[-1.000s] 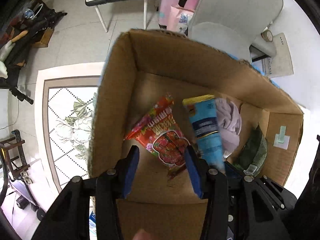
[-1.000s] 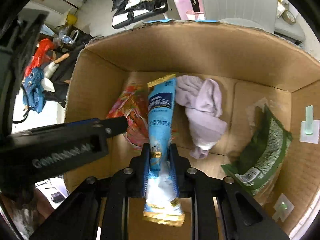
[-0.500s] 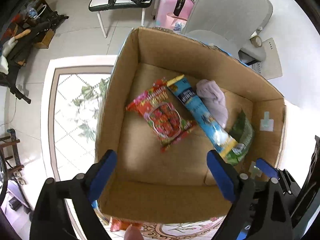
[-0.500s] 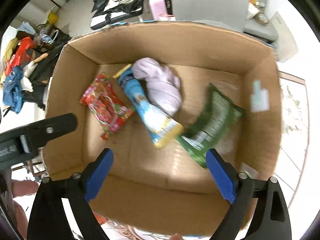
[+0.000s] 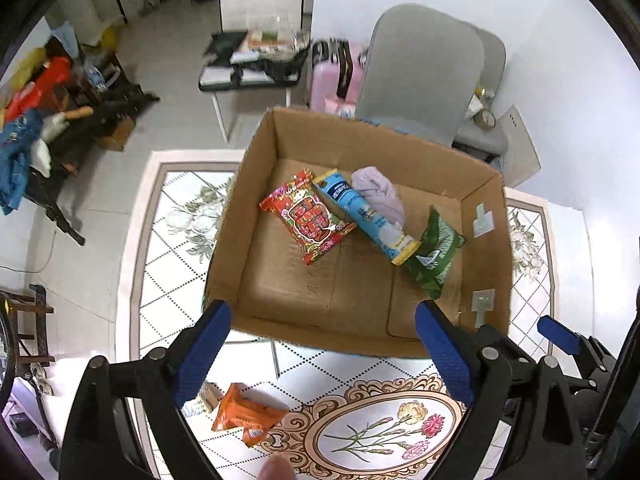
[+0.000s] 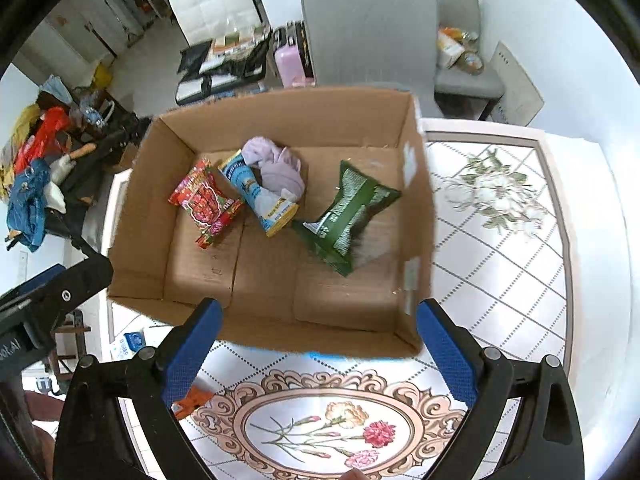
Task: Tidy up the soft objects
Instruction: 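Grasp the milk carton with the left tool while the right tool grasps the orange snack bag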
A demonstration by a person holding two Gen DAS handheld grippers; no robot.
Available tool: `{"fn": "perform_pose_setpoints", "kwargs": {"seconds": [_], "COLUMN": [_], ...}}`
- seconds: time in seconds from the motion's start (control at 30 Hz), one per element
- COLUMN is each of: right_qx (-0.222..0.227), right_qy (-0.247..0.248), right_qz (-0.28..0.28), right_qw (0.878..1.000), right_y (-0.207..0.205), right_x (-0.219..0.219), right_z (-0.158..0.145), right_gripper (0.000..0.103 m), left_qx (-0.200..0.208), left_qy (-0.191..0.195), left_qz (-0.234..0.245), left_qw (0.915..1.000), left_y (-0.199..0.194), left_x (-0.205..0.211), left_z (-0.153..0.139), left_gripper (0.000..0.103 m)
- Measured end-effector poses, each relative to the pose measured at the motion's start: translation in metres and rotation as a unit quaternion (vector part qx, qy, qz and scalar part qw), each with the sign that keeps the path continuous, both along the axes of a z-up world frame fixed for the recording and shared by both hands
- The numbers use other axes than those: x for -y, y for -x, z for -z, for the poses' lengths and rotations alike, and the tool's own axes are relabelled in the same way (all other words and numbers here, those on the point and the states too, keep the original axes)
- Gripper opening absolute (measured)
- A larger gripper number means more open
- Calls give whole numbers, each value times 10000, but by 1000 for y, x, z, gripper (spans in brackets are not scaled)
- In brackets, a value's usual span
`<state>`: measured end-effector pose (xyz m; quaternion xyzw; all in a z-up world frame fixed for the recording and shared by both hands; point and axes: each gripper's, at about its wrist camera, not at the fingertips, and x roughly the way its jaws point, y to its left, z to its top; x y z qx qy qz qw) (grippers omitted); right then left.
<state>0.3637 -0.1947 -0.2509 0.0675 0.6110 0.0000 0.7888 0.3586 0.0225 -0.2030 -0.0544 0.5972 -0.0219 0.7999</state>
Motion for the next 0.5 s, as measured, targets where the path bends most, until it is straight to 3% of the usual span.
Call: {"fn": "perform_pose_setpoints", "kwargs": {"seconds": [0.17,0.3,0.43,0.5], "right_qx": [267,110,-271,-458], "right_qy": [-225,-643,-927,-988], "right_qz": [-83,-274,-514,-670], "right_qw": [9994,9975,9940,9918], "right_y": [27,54,87,97], "right_x": [8,-1,-33,-56], "right_z": [-27,-28,-10,2], "right_gripper": [99,99,99,99], "left_qx": [361,567,365,7], "left_qy": [-22,-78,-211,-170], "left_qz": [-94,-209,-437,-646], "left_qw": [9993,9981,9982,9978], "left_y": [24,53,88,103], "left_x": [3,-20,-67,-101], "left_z": [-25,-37,-24,-8], "left_gripper": [94,94,94,94]}}
